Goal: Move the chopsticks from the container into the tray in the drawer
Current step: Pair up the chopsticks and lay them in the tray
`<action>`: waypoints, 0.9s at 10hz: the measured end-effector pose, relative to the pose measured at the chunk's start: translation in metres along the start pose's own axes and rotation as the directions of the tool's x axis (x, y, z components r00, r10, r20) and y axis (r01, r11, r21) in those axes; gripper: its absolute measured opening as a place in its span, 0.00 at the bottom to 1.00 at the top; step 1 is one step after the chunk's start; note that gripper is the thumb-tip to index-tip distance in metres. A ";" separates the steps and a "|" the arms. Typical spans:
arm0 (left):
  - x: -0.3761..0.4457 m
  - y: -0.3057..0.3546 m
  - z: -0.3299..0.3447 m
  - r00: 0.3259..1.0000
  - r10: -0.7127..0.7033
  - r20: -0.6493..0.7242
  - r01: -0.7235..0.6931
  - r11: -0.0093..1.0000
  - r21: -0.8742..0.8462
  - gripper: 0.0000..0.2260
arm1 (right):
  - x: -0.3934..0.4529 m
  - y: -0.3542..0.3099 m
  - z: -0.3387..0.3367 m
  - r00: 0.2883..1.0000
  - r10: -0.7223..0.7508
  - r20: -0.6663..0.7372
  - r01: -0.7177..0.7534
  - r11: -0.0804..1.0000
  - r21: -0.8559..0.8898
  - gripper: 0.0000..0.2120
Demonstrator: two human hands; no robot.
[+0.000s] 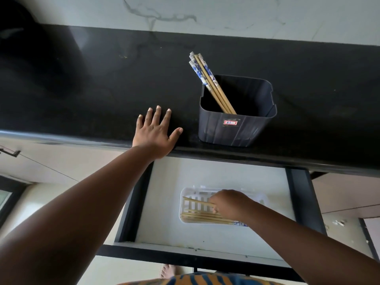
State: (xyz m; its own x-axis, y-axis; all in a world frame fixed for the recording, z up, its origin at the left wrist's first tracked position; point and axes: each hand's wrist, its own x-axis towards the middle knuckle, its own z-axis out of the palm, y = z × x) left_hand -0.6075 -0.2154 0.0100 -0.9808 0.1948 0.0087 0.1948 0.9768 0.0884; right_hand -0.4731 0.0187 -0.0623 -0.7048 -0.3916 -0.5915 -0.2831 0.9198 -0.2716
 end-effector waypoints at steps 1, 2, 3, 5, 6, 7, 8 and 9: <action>-0.001 0.000 0.000 1.000 0.003 -0.001 -0.003 1.000 0.005 0.34 | 0.000 0.003 0.001 0.999 0.025 0.026 -0.025 1.000 -0.011 0.08; -0.001 -0.001 0.000 1.000 0.012 -0.005 -0.012 1.000 0.011 0.34 | 0.002 0.004 0.009 0.997 0.066 0.048 -0.063 0.996 -0.058 0.05; -0.001 -0.001 0.000 1.000 0.016 -0.004 -0.016 1.000 0.014 0.35 | 0.002 0.004 0.016 0.995 0.084 0.045 -0.079 0.992 -0.103 0.07; 0.000 -0.002 0.002 1.000 0.016 -0.001 -0.016 1.000 0.008 0.35 | -0.002 0.009 0.020 0.997 0.039 -0.068 -0.042 0.998 -0.038 0.06; 0.001 -0.002 0.002 1.000 0.014 0.000 -0.014 1.000 0.012 0.35 | -0.003 0.010 0.023 0.994 0.031 -0.107 -0.029 0.999 0.024 0.12; 0.000 -0.002 0.001 1.000 0.017 0.002 -0.017 1.000 0.016 0.35 | -0.001 0.011 0.028 0.992 0.034 -0.118 -0.029 0.999 0.042 0.15; -0.001 -0.003 0.001 1.000 0.016 0.004 -0.016 1.000 0.014 0.35 | 0.003 0.009 0.033 0.992 0.041 -0.116 -0.038 0.999 0.021 0.16; -0.001 -0.002 0.001 1.000 0.013 0.009 -0.014 1.000 0.017 0.35 | 0.006 0.003 0.035 0.992 0.039 -0.121 -0.037 0.999 0.018 0.17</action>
State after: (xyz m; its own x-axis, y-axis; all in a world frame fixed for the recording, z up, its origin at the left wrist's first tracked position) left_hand -0.6071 -0.2176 0.0093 -0.9780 0.2088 0.0004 0.2083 0.9755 0.0712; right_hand -0.4557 0.0186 -0.0935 -0.7888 -0.3495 -0.5056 -0.2450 0.9332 -0.2629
